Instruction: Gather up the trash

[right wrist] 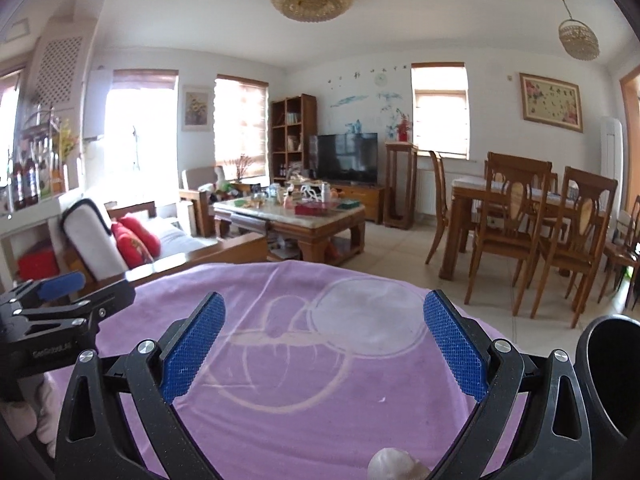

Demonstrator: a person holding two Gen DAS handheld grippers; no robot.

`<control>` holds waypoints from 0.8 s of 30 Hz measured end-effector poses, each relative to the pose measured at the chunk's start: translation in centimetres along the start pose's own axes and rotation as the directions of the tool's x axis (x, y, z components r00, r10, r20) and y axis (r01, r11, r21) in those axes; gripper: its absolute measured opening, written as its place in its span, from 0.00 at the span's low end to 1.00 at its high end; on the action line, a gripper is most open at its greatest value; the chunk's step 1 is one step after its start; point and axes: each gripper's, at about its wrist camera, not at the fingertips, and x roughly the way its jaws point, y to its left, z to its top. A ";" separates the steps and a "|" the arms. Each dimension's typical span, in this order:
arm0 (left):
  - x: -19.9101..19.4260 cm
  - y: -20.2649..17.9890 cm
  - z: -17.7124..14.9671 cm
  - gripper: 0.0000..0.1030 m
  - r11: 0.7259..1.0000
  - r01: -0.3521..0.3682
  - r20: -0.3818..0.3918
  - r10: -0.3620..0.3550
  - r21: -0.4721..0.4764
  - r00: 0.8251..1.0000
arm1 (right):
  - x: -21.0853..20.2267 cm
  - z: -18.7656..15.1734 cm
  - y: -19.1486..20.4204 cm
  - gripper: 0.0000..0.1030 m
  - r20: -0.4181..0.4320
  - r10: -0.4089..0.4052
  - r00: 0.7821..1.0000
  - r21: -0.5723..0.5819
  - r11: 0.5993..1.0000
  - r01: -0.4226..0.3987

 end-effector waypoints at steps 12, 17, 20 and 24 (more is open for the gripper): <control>-0.7 -0.3 -0.4 0.95 0.998 -0.045 0.024 0.044 0.037 0.999 | -1.9 -0.5 -1.9 0.95 0.017 0.052 0.999 0.063 0.997 -0.053; -1.1 -1.3 -0.3 0.95 0.994 -0.044 0.055 0.039 0.098 0.998 | -2.2 -0.4 -1.9 0.95 0.025 0.058 0.998 0.063 0.996 -0.059; -0.8 -1.4 -0.5 0.95 0.992 -0.050 0.044 0.045 0.120 0.998 | -2.3 -0.4 -2.5 0.95 0.023 0.068 0.997 0.082 0.994 -0.069; -0.4 -1.3 -0.6 0.95 0.991 -0.059 0.033 0.055 0.120 0.998 | -2.4 -0.2 -3.4 0.95 0.020 0.070 0.997 0.120 0.990 -0.072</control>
